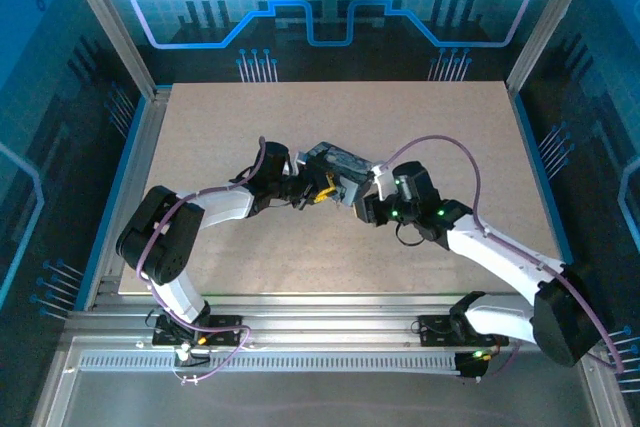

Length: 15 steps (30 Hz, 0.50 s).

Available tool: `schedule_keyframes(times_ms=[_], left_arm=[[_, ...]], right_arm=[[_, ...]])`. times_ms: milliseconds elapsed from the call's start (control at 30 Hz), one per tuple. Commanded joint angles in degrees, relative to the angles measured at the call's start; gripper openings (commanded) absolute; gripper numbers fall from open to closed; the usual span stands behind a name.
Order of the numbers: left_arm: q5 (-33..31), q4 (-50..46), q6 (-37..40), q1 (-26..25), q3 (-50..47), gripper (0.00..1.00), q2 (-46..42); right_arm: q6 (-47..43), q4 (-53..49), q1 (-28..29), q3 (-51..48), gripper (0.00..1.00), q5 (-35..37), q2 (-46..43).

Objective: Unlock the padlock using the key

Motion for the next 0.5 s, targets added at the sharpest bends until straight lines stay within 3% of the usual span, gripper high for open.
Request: schedule_keyframes(times_ms=[0,167,267,467], left_arm=[[2.5,-0.2,0.1,0.0,1.5,0.00,-0.9],[2.6,4.1,-2.7,0.0,0.3,0.00,0.0],[2.6,4.9,-3.1,0.0,0.2,0.00,0.0],[2.6,6.3,-3.9,0.0,0.0,0.00,0.5]], right_arm=[[16.1,9.0,-4.2,0.2,0.28,-9.8,3.3],[38.9,24.9,-2.8,-2.6,0.29,-15.0,10.4],[44.0,26.8,-0.9,-2.1,0.29,-14.1,12.2],[45.1,23.7,0.6,-1.2,0.31,-10.2,12.8]])
